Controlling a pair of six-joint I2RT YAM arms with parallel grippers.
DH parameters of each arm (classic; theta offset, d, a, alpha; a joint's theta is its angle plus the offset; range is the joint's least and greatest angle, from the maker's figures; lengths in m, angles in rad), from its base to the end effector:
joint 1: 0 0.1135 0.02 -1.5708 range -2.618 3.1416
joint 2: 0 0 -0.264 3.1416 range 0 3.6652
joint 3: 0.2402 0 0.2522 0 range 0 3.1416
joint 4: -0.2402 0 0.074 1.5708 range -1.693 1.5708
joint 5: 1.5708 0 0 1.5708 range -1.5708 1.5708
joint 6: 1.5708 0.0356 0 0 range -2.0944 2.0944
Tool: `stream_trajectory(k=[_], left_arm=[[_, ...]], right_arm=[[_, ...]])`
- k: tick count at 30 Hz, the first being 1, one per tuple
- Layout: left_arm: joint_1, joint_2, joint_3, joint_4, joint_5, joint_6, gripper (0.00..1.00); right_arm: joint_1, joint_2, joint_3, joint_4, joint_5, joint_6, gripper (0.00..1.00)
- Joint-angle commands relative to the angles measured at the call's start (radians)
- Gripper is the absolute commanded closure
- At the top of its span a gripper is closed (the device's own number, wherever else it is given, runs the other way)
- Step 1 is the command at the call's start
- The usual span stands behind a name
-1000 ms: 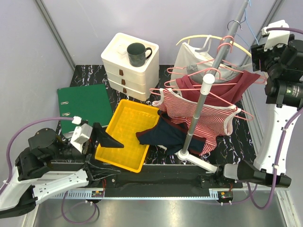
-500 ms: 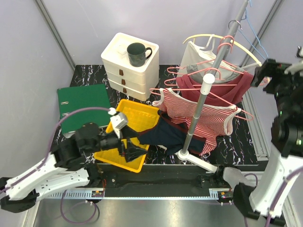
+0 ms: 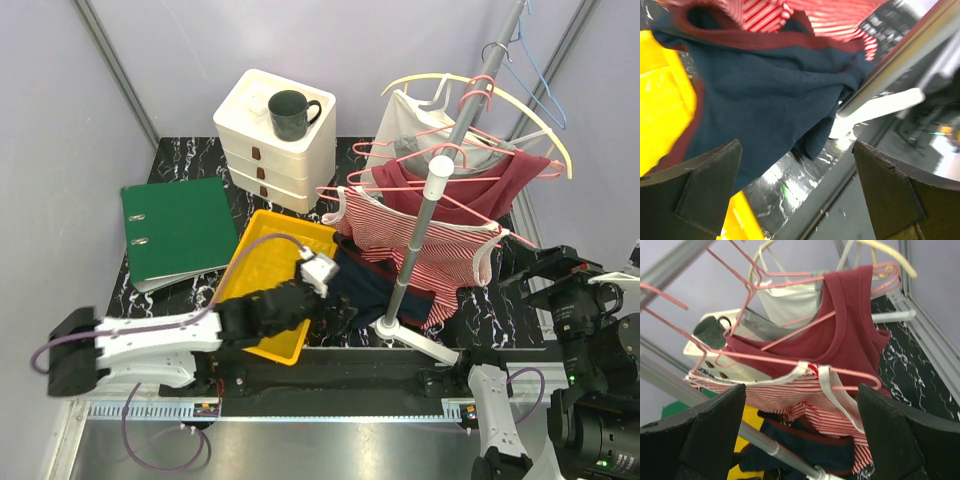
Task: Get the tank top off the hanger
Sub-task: Pick up the tank top from the center of the board.
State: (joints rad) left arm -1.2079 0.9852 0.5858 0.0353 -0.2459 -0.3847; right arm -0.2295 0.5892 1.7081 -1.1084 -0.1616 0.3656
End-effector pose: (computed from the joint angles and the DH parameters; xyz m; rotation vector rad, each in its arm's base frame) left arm 0.0878 -0.2068 0.2549 0.6461 1.9070 -0.8147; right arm -0.0351 0.0141 0.5079 0.3353 1.5288 0.2332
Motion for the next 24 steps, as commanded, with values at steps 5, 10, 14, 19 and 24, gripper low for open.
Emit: stream_trajectory(k=[5, 10, 14, 19, 24], left_arm=[[-0.125, 0.395, 0.172, 0.267, -0.348, -0.012, 0.01], [-0.124, 0.475, 0.215, 0.274, -0.401, -0.048, 0.01], [-0.125, 0.529, 0.25, 0.272, -0.423, -0.052, 0.01], [-0.125, 0.638, 0.279, 0.253, -0.44, -0.086, 0.01], [-0.127, 0.675, 0.243, 0.259, -0.444, -0.144, 0.01]], right_arm=[[0.013, -0.022, -0.036, -0.136, 0.157, -0.126, 0.0], [0.071, -0.046, -0.021, -0.14, 0.201, -0.151, 0.0], [0.107, -0.055, -0.007, -0.14, 0.232, -0.166, 0.0], [0.137, -0.057, 0.054, -0.143, 0.246, -0.169, 0.0], [0.183, -0.065, 0.062, -0.146, 0.292, -0.186, 0.0]])
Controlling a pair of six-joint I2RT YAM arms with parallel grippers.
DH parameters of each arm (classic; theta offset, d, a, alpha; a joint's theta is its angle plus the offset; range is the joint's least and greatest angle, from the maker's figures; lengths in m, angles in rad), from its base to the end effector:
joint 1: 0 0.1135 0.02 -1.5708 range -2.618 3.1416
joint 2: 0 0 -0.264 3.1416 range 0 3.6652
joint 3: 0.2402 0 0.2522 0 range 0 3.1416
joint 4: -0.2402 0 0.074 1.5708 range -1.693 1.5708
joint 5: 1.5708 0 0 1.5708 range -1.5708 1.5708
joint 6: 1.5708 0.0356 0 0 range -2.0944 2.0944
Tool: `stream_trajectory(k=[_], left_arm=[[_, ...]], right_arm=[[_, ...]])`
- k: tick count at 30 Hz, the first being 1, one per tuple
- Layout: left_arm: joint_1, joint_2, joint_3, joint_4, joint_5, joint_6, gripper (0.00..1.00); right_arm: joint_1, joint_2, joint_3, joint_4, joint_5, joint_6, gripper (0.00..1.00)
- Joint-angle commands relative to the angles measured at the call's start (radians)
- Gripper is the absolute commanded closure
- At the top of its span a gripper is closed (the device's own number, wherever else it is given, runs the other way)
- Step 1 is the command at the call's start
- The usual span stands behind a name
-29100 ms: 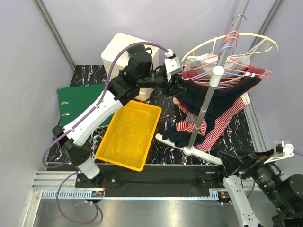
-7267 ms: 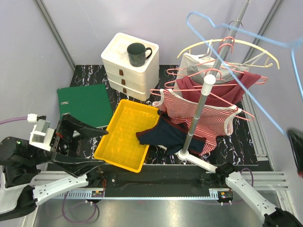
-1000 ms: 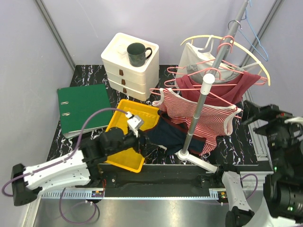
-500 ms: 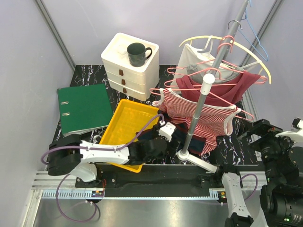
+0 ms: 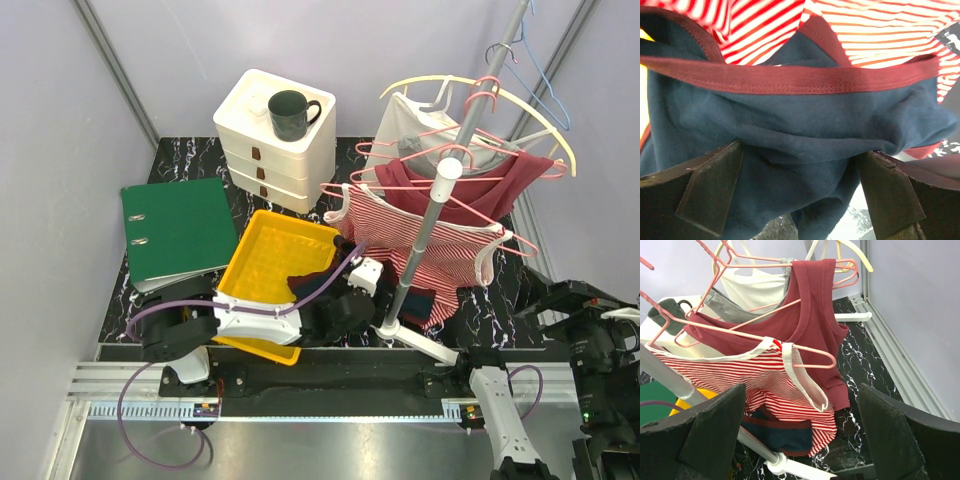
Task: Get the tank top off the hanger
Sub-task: Pick up the tank top from the center of the board.
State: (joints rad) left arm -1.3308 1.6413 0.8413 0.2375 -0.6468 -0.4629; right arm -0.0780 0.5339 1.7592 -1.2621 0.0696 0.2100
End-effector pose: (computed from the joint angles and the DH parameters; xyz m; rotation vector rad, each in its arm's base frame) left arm 0.1014 -0.3241 0.1883 0.5066 1.9749 -0.4449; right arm -0.0713 0.0031 0.4946 0.2840 1.5824 0.0463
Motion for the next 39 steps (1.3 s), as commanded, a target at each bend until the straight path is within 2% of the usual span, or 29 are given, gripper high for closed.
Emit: stream_trajectory(k=[1, 4, 7, 8, 10, 11, 13, 14, 16, 18, 23, 29, 34, 39], left_arm=[[-0.005, 0.018, -0.034, 0.059, -0.047, -0.077, 0.01], [-0.005, 0.018, -0.065, 0.06, -0.045, -0.111, 0.02], [-0.005, 0.025, -0.076, 0.057, -0.053, -0.118, 0.12], [-0.005, 0.026, -0.08, 0.057, -0.057, -0.125, 0.25], [-0.005, 0.025, -0.09, 0.062, -0.073, -0.123, 0.39], [-0.005, 0.023, -0.09, 0.059, -0.076, -0.111, 0.54], [-0.005, 0.014, -0.081, 0.037, -0.079, -0.1, 0.66], [-0.005, 0.005, -0.077, 0.031, -0.076, -0.083, 0.77], [-0.005, -0.043, -0.068, -0.004, -0.065, -0.072, 0.91], [-0.007, -0.093, -0.068, -0.027, -0.041, -0.063, 1.0], [-0.007, -0.354, -0.094, -0.11, 0.03, -0.042, 1.0], [-0.007, -0.692, -0.077, -0.351, 0.067, -0.033, 1.0], [-0.005, -0.895, -0.064, -0.51, 0.171, -0.011, 1.0], [-0.005, -1.087, -0.054, -0.664, 0.19, -0.052, 1.0]], right_arm=[[0.037, -0.011, 0.008, 0.006, 0.067, -0.034, 0.0], [0.047, -0.022, -0.004, 0.01, 0.072, -0.041, 0.0], [0.049, -0.023, -0.012, 0.013, 0.065, -0.04, 0.0], [0.049, -0.026, -0.013, 0.015, 0.062, -0.04, 0.0], [0.05, -0.031, -0.023, 0.013, 0.061, -0.04, 0.0], [0.05, -0.034, -0.029, 0.013, 0.058, -0.04, 0.0], [0.05, -0.035, -0.033, 0.013, 0.052, -0.04, 0.0], [0.05, -0.037, -0.04, 0.013, 0.038, -0.04, 0.0], [0.05, -0.038, -0.043, 0.01, 0.016, -0.041, 0.0], [0.05, -0.038, -0.046, 0.006, -0.013, -0.035, 0.0], [0.05, -0.037, -0.046, 0.006, -0.048, -0.015, 0.0], [0.05, -0.045, -0.04, 0.012, -0.067, 0.014, 0.0], [0.05, -0.031, -0.017, -0.006, -0.067, 0.014, 0.0], [0.05, -0.015, 0.023, -0.02, -0.111, 0.012, 0.0]])
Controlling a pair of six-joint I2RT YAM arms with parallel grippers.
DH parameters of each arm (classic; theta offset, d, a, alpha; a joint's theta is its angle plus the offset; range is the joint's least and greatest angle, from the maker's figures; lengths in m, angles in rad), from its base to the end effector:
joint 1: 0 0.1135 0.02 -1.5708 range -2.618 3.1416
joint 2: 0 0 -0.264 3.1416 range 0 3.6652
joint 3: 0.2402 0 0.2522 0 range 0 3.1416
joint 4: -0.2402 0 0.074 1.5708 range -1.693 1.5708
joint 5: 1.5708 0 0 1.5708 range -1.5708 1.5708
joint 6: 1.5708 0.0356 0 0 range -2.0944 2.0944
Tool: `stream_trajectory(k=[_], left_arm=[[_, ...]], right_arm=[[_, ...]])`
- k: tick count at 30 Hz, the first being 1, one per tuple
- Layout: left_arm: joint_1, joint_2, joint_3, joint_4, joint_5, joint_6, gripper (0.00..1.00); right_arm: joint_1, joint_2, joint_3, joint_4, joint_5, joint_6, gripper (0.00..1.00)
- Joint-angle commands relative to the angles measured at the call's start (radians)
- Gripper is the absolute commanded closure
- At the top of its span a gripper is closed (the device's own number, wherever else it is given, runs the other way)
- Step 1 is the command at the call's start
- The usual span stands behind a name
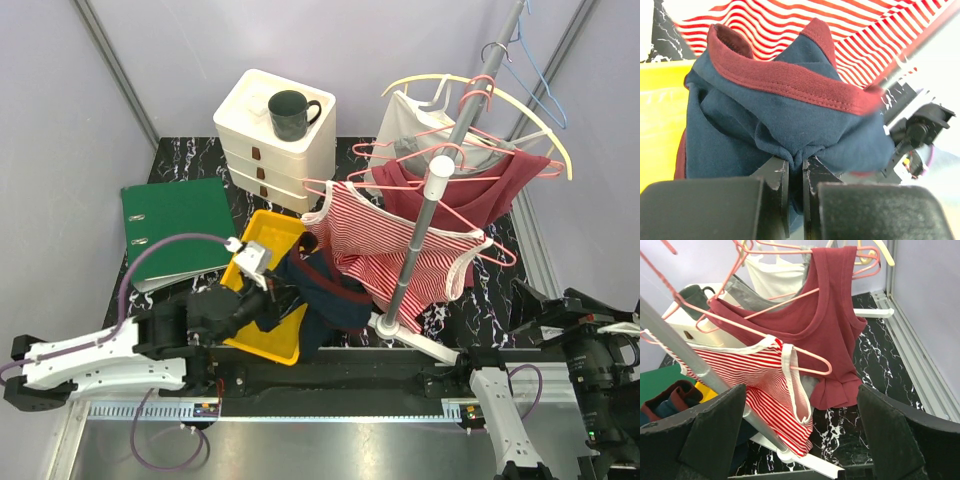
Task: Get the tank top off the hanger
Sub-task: Pick up the tank top from the center of the board, then place the tank top in the bin.
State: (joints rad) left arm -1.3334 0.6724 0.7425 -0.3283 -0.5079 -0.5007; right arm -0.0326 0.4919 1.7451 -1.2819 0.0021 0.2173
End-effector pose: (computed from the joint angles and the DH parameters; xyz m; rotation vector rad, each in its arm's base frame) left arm 0.0533 -0.1468 0.3281 0.4079 1.8323 -0.8349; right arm -0.0836 0.0027 0.4865 0.2012 1.5886 0.1418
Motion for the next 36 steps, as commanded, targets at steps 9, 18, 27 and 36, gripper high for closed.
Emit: stream_trajectory(k=[9, 18, 27, 36], left_arm=[[-0.003, -0.277, 0.217, -0.334, -0.075, 0.023, 1.0], [-0.003, -0.079, 0.587, -0.528, -0.277, 0.185, 1.0], [0.016, -0.027, 0.374, -0.42, -0.236, 0.088, 1.0], [0.686, 0.002, 0.069, -0.2, 0.325, 0.059, 1.0]], right_arm=[[0.005, 0.016, 0.03, -0.005, -0.073, 0.01, 0.0], [0.005, -0.03, -0.065, 0.094, -0.093, 0.014, 0.0], [0.005, -0.027, -0.076, 0.162, -0.086, 0.004, 0.0], [0.005, -0.027, -0.124, 0.194, -0.111, -0.018, 0.0]])
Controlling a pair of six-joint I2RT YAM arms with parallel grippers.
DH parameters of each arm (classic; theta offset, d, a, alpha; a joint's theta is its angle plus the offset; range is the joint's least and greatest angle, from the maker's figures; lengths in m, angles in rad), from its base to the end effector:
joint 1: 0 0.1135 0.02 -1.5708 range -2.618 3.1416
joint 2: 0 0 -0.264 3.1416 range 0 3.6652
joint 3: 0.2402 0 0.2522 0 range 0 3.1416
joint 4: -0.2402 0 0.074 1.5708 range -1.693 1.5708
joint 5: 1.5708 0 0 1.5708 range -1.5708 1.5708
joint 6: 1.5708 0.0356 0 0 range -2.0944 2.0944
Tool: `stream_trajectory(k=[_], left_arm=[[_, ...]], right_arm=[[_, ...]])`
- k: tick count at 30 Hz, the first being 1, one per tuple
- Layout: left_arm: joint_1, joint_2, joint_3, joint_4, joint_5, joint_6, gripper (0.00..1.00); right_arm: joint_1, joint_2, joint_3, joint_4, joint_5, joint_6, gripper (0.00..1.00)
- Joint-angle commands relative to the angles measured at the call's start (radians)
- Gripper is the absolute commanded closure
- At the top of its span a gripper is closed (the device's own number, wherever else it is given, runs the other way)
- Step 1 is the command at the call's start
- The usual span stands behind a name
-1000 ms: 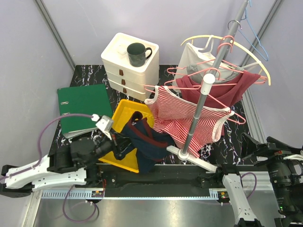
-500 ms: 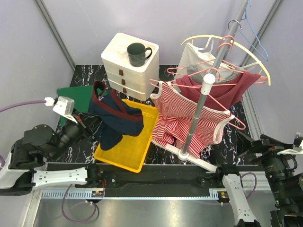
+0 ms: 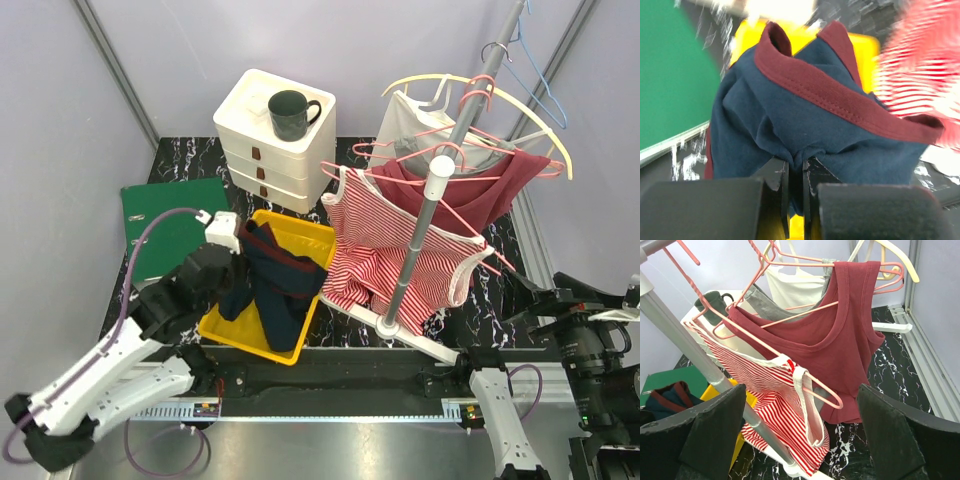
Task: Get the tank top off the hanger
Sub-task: Place the tank top in the bin.
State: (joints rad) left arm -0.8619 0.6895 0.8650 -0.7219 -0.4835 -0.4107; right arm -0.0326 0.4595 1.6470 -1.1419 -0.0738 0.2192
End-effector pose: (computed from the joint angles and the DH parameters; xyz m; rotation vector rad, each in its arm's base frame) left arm 0.1019 -0.0934 0.3285 0.1808 2.0523 -0.2771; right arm -0.0711 0.0049 0.4852 0.1333 1.5230 0.2051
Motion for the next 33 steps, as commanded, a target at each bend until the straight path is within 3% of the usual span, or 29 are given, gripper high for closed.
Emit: stream_trajectory(k=[1, 5, 12, 13, 14, 15, 17, 23, 27, 33], left_arm=[[0.297, 0.019, -0.084, 0.217, 0.412, -0.045, 1.0], [0.348, 0.087, -0.184, 0.372, 0.597, -0.135, 1.0], [0.348, -0.097, -0.417, 0.4, 0.517, -0.278, 0.99], [0.348, -0.119, -0.432, 0.38, 0.493, -0.287, 0.96], [0.348, -0.142, -0.446, 0.368, 0.487, -0.292, 0.78], [0.347, -0.171, -0.457, 0.355, 0.485, -0.29, 0.72], [0.347, -0.197, -0.454, 0.328, 0.52, -0.275, 0.7], [0.348, -0.262, -0.399, 0.335, 0.66, -0.267, 0.49], [0.347, -0.262, -0.301, 0.326, 0.707, -0.252, 0.28], [0.348, -0.292, -0.241, 0.349, 0.703, -0.255, 0.26]], right_arm=[[0.005, 0.005, -0.033, 0.057, -0.038, -0.021, 0.0], [0.005, 0.004, -0.065, 0.073, -0.038, -0.024, 0.0], [0.005, 0.005, -0.075, 0.088, -0.052, -0.03, 0.0], [0.005, 0.005, -0.075, 0.088, -0.06, -0.034, 0.0], [0.005, 0.005, -0.073, 0.088, -0.069, -0.034, 0.0], [0.005, 0.002, -0.073, 0.088, -0.083, -0.032, 0.0], [0.005, 0.001, -0.072, 0.087, -0.102, -0.029, 0.0], [0.005, -0.022, -0.058, 0.05, -0.176, -0.029, 0.0], [0.005, -0.028, -0.049, -0.013, -0.175, -0.034, 0.01], [0.005, -0.045, -0.093, -0.059, -0.167, -0.083, 0.0]])
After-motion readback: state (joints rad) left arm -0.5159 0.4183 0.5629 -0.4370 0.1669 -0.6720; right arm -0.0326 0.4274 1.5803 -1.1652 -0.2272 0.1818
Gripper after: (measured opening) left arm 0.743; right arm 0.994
